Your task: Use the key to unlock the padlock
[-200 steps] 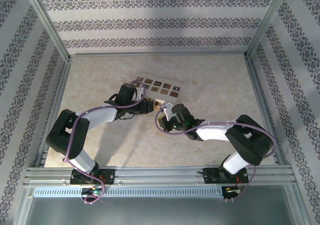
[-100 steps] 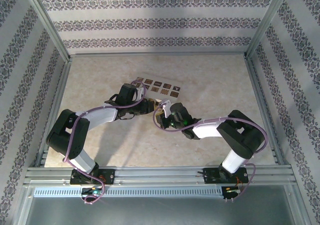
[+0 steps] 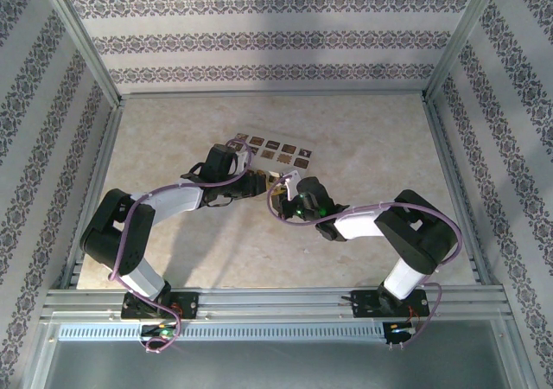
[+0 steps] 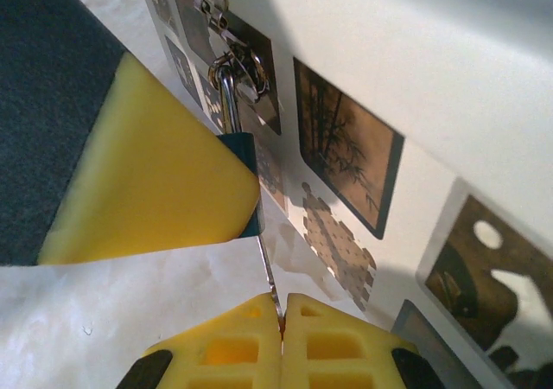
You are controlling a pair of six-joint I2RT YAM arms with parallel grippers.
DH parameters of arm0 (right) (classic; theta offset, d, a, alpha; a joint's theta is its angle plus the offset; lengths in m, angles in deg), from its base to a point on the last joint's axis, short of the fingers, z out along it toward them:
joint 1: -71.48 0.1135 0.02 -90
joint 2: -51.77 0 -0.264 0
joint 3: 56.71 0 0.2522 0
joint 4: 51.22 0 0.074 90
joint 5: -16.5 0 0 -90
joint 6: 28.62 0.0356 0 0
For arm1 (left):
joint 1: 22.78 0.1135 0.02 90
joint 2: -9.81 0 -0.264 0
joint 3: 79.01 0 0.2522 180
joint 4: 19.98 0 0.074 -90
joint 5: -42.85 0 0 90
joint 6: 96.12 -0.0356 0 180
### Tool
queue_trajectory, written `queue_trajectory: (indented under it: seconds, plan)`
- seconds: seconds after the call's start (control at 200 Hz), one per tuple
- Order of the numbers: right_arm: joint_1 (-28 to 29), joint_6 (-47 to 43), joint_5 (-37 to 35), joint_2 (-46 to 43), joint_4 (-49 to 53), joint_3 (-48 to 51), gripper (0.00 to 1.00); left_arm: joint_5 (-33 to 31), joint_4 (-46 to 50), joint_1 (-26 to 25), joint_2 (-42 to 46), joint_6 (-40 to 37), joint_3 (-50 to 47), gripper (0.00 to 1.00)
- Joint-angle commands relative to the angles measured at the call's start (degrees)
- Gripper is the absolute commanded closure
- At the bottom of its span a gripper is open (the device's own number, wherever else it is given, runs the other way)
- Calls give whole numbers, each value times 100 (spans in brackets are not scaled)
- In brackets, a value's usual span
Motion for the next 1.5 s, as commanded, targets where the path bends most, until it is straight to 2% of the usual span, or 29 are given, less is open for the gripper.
queue_trajectory:
  seconds: [0.0,0.345,1.499]
  plan:
    - [-55,103,-67,25,-274,71,100,57,-243,-98,37,44,133,76]
    - [-68,82,192,59,-413,36,100,74,-301,-106,2,75,105,76]
    - [-229,201,404,350,-1359,-313,100,161,-355,-133,-41,176,97,76]
